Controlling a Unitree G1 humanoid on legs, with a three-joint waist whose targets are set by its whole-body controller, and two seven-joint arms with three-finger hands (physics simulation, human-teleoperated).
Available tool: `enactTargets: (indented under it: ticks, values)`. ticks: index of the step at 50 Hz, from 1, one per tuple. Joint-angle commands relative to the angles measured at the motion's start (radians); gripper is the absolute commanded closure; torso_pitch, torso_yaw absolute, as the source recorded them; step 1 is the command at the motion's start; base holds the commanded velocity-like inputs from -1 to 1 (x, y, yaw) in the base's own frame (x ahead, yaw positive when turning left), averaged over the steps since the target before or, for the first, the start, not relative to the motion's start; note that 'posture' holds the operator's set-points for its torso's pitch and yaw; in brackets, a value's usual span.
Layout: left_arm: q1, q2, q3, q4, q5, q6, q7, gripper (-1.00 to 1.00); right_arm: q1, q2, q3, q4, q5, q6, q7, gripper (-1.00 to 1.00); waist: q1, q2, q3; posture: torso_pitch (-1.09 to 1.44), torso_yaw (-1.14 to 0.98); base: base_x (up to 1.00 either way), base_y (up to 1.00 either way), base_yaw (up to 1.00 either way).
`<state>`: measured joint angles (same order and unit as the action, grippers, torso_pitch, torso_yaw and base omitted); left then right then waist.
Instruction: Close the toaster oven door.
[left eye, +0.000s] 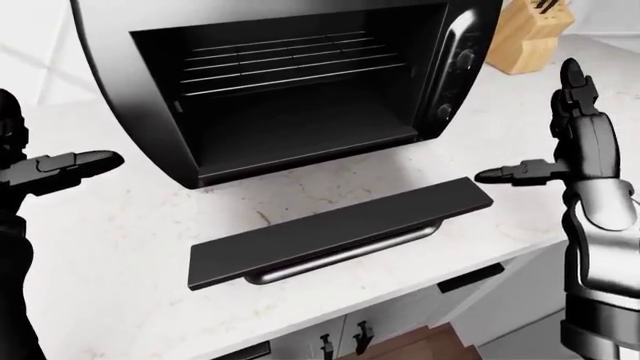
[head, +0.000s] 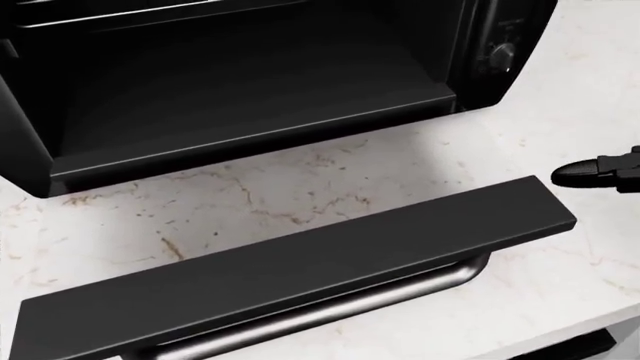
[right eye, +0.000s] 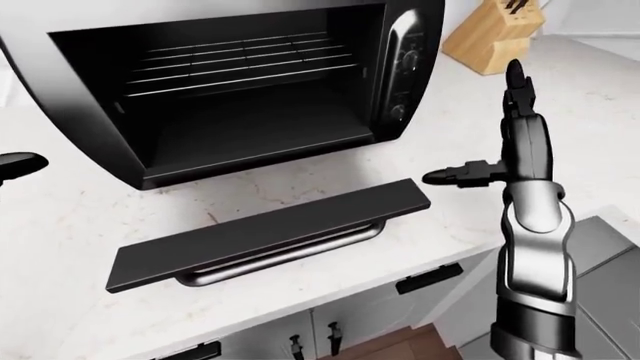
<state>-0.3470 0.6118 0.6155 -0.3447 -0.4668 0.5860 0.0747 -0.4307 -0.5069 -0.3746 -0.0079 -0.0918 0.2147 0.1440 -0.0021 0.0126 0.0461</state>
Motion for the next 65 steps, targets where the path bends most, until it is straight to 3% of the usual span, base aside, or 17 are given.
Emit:
enactTargets:
  ticks: [1,28,50,65]
  values:
    - [-0.021,0.022,0.015,-0.029,-0.001,-0.029,0.001,-1.00,-0.023,-0.016,-0.015,-0.039,-0.007,-0.031,-0.003,-1.00,0.000,0.001,-0.022,0.00,0.00,0.00,0.00,0.00]
    - [-0.019,0.024,0.017,-0.023,-0.002,-0.032,0.003,-1.00,-0.008,0.022,0.002,-0.066,-0.027,-0.041,0.022,-1.00,-0.001,0.003,-0.023,0.00,0.00,0.00,0.00,0.00]
    - [-0.017,0.030,0.024,-0.019,-0.007,-0.034,0.004,-1.00,-0.031,0.114,0.094,-0.076,-0.082,-0.054,0.029,-1.00,-0.002,0.011,-0.026,0.00,0.00,0.00,0.00,0.00]
    - [-0.017,0.032,0.024,-0.016,-0.008,-0.035,0.005,-1.00,-0.018,0.184,0.131,-0.185,-0.082,0.014,0.054,-1.00,-0.003,0.015,-0.028,0.00,0.00,0.00,0.00,0.00]
